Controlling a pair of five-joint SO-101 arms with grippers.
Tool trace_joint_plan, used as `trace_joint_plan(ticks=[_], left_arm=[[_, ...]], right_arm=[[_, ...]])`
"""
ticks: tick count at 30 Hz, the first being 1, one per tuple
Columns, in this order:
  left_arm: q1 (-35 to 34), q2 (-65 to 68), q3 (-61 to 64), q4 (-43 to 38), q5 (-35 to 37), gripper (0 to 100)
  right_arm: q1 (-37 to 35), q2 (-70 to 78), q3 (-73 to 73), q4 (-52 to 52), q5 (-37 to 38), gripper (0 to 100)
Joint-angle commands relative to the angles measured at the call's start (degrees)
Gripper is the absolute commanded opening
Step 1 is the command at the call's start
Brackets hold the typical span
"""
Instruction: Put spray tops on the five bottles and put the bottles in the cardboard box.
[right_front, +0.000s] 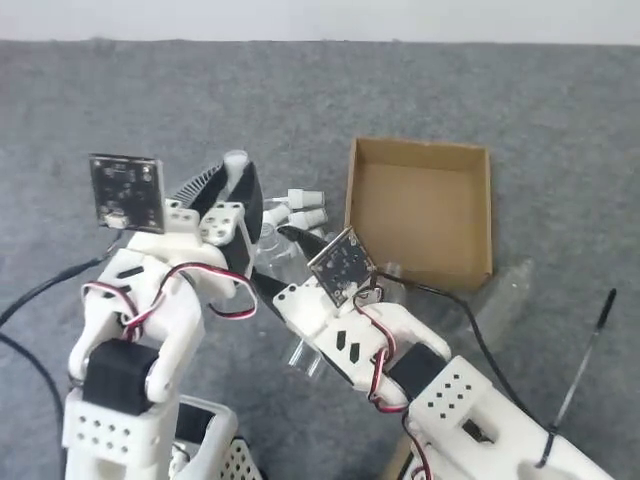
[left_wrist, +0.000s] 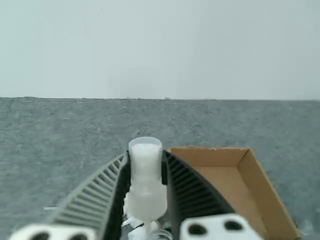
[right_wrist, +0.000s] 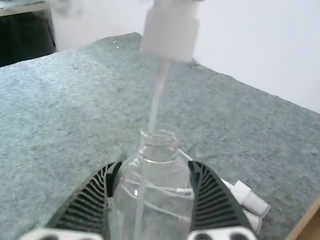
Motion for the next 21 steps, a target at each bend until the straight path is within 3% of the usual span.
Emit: trace_joint_plan(ticks=[1, 4, 11, 14, 18, 21], left_arm=[[0.09, -0.88, -0.22, 0.70, -2.64, 10], [0.09, -0.70, -0.40, 0.79, -2.64, 16], [-0.70, -0.44, -6.99, 1.23, -5.89, 15], [-4.31, 0.44, -8.31, -0.53, -7.82, 15], [-7.65, 7.56, -7.78, -0.70, -8.00, 15], [-6.42, 12.31, -7.08, 0.79, -8.09, 15]], right_arm=[[0.75, -2.42, -1.05, -1.36, -0.70, 0.6], [0.75, -2.24, -1.05, -1.36, -0.70, 0.6], [0.66, -2.24, -0.97, -1.27, -0.70, 0.6], [0.66, -2.33, -0.88, -1.27, -0.62, 0.6], [0.66, -2.68, -0.44, -1.27, -0.62, 0.6], [0.66, -2.68, -0.35, -1.27, -0.62, 0.6]])
